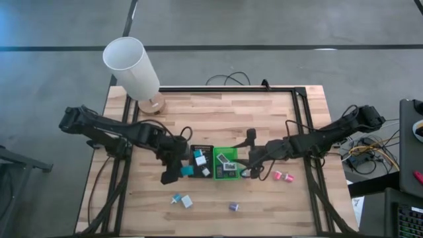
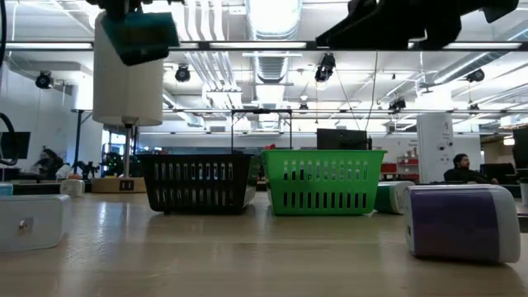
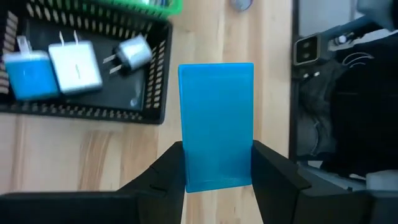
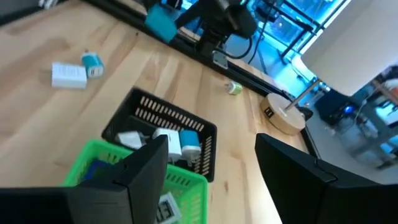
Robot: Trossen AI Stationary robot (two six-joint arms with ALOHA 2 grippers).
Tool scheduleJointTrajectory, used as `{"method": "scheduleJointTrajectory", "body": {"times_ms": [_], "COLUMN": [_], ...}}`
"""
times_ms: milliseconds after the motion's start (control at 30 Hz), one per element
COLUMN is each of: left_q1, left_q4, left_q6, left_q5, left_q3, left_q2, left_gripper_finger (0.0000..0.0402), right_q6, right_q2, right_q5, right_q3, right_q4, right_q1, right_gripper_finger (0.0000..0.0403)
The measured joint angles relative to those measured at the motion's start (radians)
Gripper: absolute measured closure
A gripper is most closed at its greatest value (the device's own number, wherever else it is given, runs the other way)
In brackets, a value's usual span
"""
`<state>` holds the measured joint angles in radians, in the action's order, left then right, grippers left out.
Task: Pick & Place Office items
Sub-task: Put the blue timer into the green bin
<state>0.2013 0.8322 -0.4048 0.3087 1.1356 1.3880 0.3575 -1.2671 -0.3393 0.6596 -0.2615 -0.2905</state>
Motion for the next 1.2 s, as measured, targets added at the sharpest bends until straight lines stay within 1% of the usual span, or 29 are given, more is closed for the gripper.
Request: {"method": "scheduleJointTrajectory", "body": {"times_ms": [133,300,400,533,733,833,1000,1200], "left_q1": [-0.012,-0.056,-0.083,-0.114,-0.140,-0.149,-0.159,-0.177], "left_q4": [-0.003,-0.042,-0.075,-0.129,-0.202,-0.226,-0.240,-0.241], "left_q6": [0.013,0.013,0.016,0.020,0.025,0.035,0.064,0.117], "left_q5": [0.008,0.017,0.024,0.040,0.085,0.095,0.104,0.144], "left_q3": [0.029,0.036,0.036,0.036,0.040,0.050,0.094,0.184], "left_q2": [-0.001,-0.001,-0.001,0.000,0.024,0.039,0.071,0.147], "left_gripper_finger": [0.0259,0.0259,0.0259,0.0259,0.0259,0.0259,0.0259,0.0259], "right_q6": [0.025,0.045,0.077,0.108,0.161,0.171,0.170,0.161], "right_q2": [0.000,0.000,0.000,0.000,0.000,0.000,0.000,0.000], "right_q5": [0.001,0.014,0.051,0.063,0.126,0.132,0.135,0.139], "right_q3": [-0.013,-0.012,0.000,0.021,0.042,0.042,0.042,0.042], "right_q4": [-0.003,-0.004,-0.016,-0.021,-0.048,-0.065,-0.073,-0.084], "right_q1": [0.000,0.000,0.000,0.000,0.000,0.000,0.000,0.000], "right_gripper_finger": [0.0163,0.0165,0.0165,0.0165,0.0165,0.0165,0.0165,0.0165]}}
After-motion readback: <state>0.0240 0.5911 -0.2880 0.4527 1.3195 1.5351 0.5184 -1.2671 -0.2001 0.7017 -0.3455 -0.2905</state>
